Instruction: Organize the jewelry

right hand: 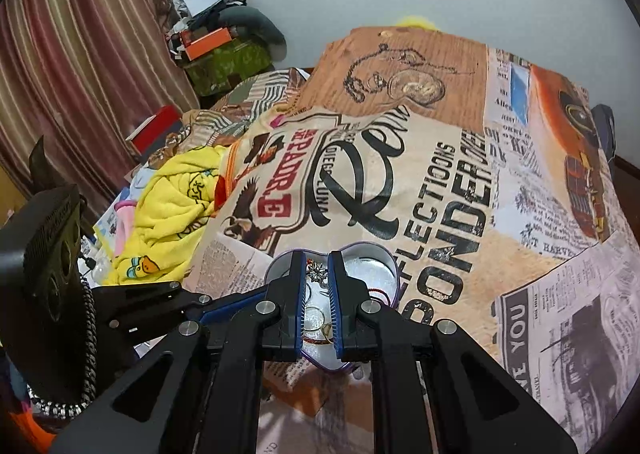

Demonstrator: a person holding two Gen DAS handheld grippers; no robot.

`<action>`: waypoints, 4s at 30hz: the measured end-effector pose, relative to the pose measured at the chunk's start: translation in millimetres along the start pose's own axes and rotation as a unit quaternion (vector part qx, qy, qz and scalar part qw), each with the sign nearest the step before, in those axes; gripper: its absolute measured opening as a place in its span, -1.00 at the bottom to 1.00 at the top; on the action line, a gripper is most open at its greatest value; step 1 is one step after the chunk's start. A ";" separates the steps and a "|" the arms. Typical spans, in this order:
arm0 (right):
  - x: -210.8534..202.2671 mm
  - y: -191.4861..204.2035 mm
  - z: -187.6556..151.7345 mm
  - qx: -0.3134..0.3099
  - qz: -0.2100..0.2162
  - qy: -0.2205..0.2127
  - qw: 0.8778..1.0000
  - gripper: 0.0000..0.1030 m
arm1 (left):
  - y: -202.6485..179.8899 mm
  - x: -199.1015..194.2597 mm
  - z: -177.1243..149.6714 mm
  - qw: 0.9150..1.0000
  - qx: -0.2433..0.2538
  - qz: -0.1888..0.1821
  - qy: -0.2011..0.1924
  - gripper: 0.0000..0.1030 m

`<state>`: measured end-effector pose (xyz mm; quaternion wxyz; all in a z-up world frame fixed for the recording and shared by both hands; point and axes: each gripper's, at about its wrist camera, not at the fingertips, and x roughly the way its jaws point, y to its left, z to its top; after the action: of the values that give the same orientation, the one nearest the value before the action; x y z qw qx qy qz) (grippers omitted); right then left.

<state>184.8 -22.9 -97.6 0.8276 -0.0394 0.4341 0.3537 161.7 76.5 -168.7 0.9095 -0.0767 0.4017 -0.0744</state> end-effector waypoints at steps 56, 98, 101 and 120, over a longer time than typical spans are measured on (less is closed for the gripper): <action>-282.3 89.2 -44.4 -0.036 -0.142 -0.360 0.921 0.80 | -93.9 -298.1 -8.0 0.928 0.031 0.108 -0.356 0.66; -280.1 88.8 -68.8 -0.018 -0.160 -0.316 0.935 0.99 | -102.9 -288.3 -22.9 0.931 0.013 0.132 -0.340 0.99; -280.3 89.5 -69.2 -0.016 -0.159 -0.315 0.935 0.99 | -101.9 -288.4 -23.4 0.932 0.011 0.128 -0.339 0.99; -280.0 85.8 -67.4 -0.008 -0.157 -0.312 0.937 0.99 | -99.6 -291.9 -23.3 0.933 0.001 0.127 -0.338 0.99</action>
<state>-19.3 -138.3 90.5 0.9660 -0.0013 0.1400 0.2175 -57.4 34.9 45.7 0.9935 -0.0444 0.0767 0.0713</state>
